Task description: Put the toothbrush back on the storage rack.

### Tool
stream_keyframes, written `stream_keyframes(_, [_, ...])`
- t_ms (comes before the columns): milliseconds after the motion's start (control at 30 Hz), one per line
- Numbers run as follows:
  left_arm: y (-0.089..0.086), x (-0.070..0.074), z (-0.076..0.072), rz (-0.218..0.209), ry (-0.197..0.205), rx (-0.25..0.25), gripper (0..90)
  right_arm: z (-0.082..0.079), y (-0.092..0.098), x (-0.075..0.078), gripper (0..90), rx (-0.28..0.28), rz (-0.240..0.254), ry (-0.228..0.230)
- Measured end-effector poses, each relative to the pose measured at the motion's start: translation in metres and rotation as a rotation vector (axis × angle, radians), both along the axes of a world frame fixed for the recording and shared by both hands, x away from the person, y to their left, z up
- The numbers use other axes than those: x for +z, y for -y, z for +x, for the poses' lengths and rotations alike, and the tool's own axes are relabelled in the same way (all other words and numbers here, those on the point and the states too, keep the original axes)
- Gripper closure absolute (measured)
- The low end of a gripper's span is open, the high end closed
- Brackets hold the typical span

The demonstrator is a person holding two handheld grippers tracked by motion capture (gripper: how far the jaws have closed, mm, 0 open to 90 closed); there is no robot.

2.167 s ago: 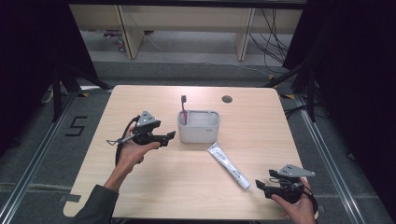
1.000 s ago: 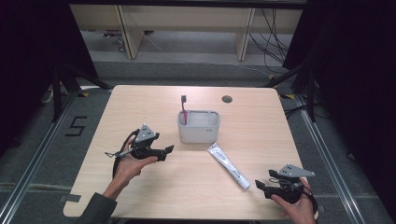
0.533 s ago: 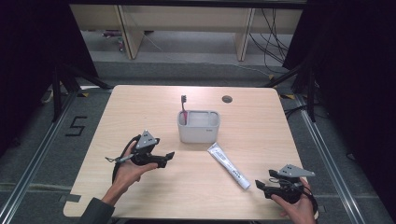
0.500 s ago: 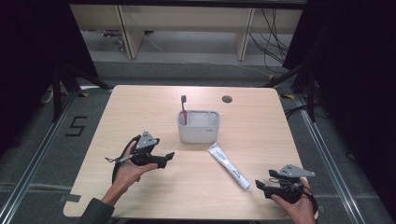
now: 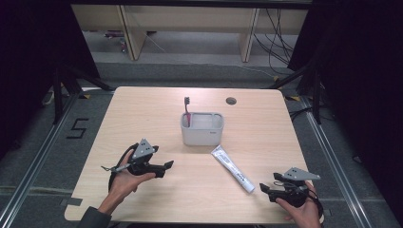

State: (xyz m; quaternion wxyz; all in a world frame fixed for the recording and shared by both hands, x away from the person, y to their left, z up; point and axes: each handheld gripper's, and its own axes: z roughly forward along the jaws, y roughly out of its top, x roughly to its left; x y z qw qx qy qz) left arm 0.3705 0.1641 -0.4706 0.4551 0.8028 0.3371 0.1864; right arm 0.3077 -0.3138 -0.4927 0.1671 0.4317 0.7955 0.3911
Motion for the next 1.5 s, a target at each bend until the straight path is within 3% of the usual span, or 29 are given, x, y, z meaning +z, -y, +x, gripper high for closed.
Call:
stream_keyframes(433, [-0.011,-0.004,-0.018,0.008,0.007,-0.009,18.8,0.000,0.000,0.000,28.3,-0.001,0.000,-0.006])
stream_keyframes(567, [-0.013,-0.008,-0.025,0.009,-0.001,-0.020,18.8,-0.002,-0.002,-0.001,28.3,-0.023,0.027,-0.034])
stream_keyframes(600, [-0.013,-0.008,-0.027,0.015,-0.004,-0.015,18.8,0.000,0.000,-0.001,28.3,-0.005,0.004,-0.006])
stream_keyframes(667, [-0.014,-0.010,-0.030,0.015,-0.009,-0.023,18.8,-0.001,-0.001,-0.001,28.3,-0.016,0.022,-0.027])
stream_keyframes(767, [-0.016,-0.013,-0.033,0.012,-0.012,-0.031,17.4,0.000,0.001,-0.001,28.3,-0.004,0.017,-0.016])
stream_keyframes(800, [-0.017,-0.013,-0.035,0.029,-0.010,-0.033,16.9,0.000,0.001,-0.001,28.3,-0.009,0.019,-0.020])
stream_keyframes(967, [-0.017,-0.017,-0.041,0.003,-0.015,-0.034,16.4,0.000,0.002,-0.001,28.3,-0.003,0.007,-0.005])
stream_keyframes(1000, [-0.018,-0.017,-0.043,0.033,-0.017,-0.039,16.3,-0.001,0.002,-0.001,28.3,-0.003,0.007,-0.004])
stream_keyframes(1133, [-0.019,-0.020,-0.049,0.013,-0.018,-0.029,15.9,-0.001,0.003,-0.001,28.3,-0.007,0.004,-0.003])
stream_keyframes(1200, [-0.022,-0.019,-0.052,0.035,-0.014,-0.034,15.8,-0.003,0.002,-0.001,28.3,-0.016,0.020,-0.018])
stream_keyframes(1233, [-0.021,-0.020,-0.054,0.012,-0.014,-0.024,15.8,-0.002,0.003,-0.002,28.3,-0.004,0.017,-0.009])
stream_keyframes(1333, [-0.024,-0.021,-0.057,0.022,-0.011,-0.028,15.8,-0.001,0.004,-0.002,28.3,0.008,0.005,0.005])
stream_keyframes(1433, [-0.027,-0.021,-0.060,0.026,-0.007,-0.027,15.8,-0.003,0.003,-0.002,28.3,-0.018,0.016,-0.016])
stream_keyframes(1467, [-0.026,-0.023,-0.061,0.007,-0.004,-0.017,15.8,-0.004,0.002,-0.001,28.3,-0.022,0.026,-0.028])
stream_keyframes(1500, [-0.028,-0.023,-0.062,0.020,-0.007,-0.021,15.8,-0.005,0.002,-0.001,28.3,-0.025,0.031,-0.034])
